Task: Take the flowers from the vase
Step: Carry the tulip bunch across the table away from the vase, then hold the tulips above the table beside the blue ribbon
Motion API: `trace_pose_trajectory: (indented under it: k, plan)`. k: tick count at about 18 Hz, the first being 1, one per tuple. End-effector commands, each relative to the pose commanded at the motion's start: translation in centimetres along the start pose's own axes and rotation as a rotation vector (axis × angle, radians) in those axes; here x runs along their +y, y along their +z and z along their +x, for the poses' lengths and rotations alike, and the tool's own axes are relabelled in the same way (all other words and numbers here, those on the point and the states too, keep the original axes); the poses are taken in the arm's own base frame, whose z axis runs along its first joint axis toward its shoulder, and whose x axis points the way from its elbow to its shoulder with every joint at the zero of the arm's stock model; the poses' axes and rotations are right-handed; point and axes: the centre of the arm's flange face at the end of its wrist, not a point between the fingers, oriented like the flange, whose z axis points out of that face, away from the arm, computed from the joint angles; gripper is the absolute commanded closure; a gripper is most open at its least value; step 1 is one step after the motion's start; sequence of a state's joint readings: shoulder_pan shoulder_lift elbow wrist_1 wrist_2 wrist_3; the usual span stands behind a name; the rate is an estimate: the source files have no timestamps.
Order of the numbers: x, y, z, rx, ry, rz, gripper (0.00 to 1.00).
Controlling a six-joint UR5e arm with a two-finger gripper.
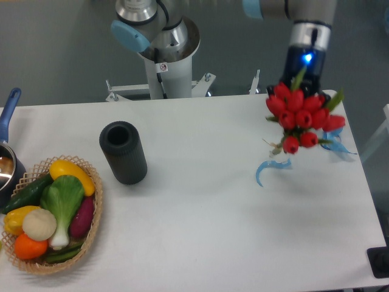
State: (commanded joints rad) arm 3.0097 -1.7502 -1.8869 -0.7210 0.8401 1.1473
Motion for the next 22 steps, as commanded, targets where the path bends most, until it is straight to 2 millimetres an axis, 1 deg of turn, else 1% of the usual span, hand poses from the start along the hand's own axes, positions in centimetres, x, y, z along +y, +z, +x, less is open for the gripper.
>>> trace_pose_trajectory:
  k: [1, 2, 3, 4, 6, 9, 11, 13, 16, 17, 18, 22]
  plan:
    - [0.5, 0.2, -0.6, -0.033, 0.009, -0.077, 0.93]
    - [0.3, 1.0, -0.4, -0.057, 0.036, -0.163, 0.93]
    - [-0.2, 2.8, 0.2, -0.076, 0.074, -0.276, 0.93]
    - [-0.8, 3.4, 0.2, -0.102, 0.095, -0.344, 0.93]
    - [-1.7, 3.9, -0.4, -0.116, 0.112, -0.367, 0.93]
    - [-2.8, 3.9, -2.0, -0.133, 0.126, -0.360, 0.92]
    - [-3.5, 3.8, -3.0, -0.143, 0.127, -0.388, 0.92]
    - [-4.9, 4.2, -2.9, -0.140, 0.146, -0.433, 0.92]
    - [-6.2, 5.0, -3.3, -0.127, 0.156, -0.490, 0.90]
    - [-6.2, 5.2, -3.6, -0.122, 0.154, -0.513, 0.89]
    - [-6.6, 5.5, -3.5, -0.122, 0.161, -0.536, 0.89]
    - [-7.3, 7.8, -4.2, -0.096, 0.178, -0.642, 0.89]
